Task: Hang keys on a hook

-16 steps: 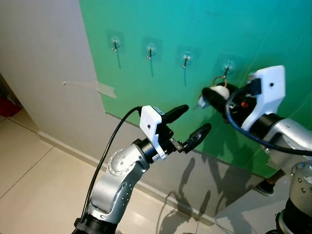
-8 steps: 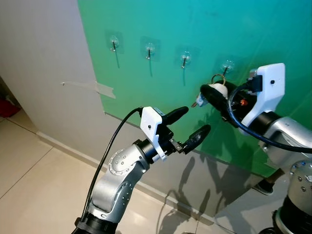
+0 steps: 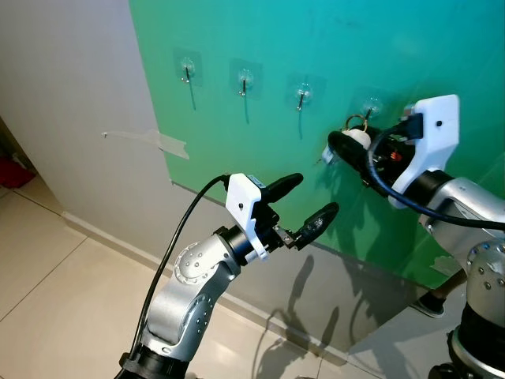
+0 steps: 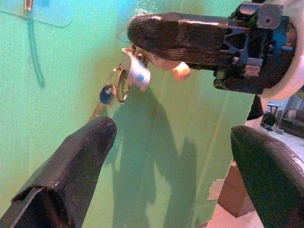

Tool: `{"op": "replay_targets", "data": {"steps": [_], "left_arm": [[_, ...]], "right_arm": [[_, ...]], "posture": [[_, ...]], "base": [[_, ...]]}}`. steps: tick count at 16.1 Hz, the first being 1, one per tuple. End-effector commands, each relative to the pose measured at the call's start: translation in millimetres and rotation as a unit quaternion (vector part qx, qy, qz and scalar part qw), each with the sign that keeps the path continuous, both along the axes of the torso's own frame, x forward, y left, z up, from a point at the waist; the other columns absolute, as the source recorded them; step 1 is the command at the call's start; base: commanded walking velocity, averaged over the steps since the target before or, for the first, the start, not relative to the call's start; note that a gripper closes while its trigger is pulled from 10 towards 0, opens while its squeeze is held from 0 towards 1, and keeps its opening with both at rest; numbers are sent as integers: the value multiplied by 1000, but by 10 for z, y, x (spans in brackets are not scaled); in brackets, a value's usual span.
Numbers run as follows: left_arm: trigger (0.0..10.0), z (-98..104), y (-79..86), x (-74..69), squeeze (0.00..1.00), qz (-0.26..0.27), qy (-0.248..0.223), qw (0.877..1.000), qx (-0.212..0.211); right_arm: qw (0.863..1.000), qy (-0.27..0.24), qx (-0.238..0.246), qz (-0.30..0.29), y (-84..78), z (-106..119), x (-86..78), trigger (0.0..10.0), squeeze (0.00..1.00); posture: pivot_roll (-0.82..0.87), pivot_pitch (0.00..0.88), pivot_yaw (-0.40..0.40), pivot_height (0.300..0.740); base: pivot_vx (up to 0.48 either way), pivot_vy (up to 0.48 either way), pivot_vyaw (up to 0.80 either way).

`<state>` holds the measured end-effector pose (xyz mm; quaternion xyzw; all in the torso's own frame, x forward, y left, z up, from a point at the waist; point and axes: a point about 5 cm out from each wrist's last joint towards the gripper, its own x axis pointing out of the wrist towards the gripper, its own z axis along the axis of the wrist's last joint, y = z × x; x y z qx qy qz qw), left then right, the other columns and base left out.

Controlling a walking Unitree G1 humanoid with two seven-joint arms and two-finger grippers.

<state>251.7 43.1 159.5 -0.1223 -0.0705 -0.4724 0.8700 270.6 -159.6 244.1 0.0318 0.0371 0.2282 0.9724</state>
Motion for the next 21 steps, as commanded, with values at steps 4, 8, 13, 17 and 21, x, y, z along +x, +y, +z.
{"op": "replay_targets", "data": {"steps": [4,8,13,17,21], "left_arm": [[10000,46,20,-14,0,7,-10,1000,5],[10000,45,50,-10,0,12,-8,1000,10],[10000,40,83,-5,0,14,-1,1000,19],[10000,46,98,-14,0,14,1,1000,24],[10000,48,87,-12,0,13,1,1000,27]], "right_arm": [[1000,-12,-5,-28,-127,23,143,10000,0],[997,6,37,-68,-245,-32,249,10000,0],[968,123,172,-131,-307,-500,274,10000,0],[971,154,104,-150,-238,-775,195,10000,0],[983,65,-63,-159,-251,-742,216,10000,1000]], "posture": [[-79,0,-52,740],[-65,0,-48,740],[-54,0,-41,740],[-54,0,-34,740],[-55,0,-34,740]], "base": [[0,0,0],[0,0,0],[0,0,0],[0,0,0],[0,0,0]]}}
